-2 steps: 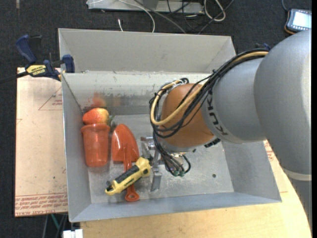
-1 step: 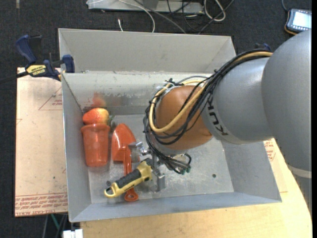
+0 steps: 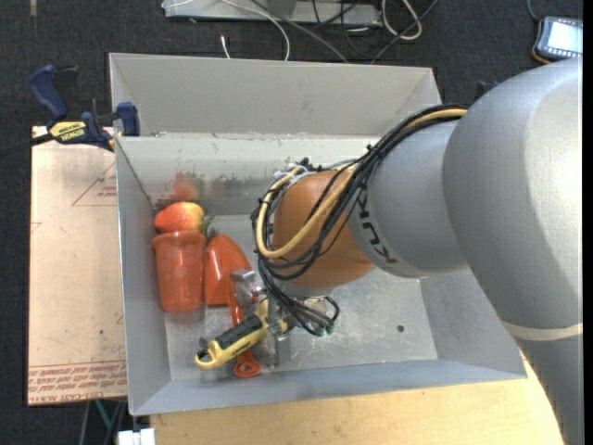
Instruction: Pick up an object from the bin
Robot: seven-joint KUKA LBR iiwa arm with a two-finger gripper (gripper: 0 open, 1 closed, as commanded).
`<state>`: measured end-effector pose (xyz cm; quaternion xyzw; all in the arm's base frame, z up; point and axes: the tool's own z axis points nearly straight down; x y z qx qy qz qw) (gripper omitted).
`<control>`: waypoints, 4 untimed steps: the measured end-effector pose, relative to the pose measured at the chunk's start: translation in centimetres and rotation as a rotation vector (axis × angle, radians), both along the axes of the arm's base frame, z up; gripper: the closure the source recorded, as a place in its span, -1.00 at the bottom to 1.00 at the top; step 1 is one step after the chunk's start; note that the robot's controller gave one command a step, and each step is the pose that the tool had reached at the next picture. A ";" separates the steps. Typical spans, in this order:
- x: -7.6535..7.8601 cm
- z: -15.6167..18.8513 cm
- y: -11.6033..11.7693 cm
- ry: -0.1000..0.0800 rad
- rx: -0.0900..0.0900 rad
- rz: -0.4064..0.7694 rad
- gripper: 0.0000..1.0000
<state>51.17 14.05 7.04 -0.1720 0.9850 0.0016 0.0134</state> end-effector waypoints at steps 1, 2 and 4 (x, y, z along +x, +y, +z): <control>0.4 0.5 0.4 -0.032 -0.008 0.476 1.00; 0.4 0.5 0.4 -0.032 -0.008 0.475 1.00; 0.2 5.9 0.4 -0.025 -0.008 0.474 1.00</control>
Offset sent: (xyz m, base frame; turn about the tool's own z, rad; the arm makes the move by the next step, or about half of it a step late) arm 0.0000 0.0000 0.0000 0.0000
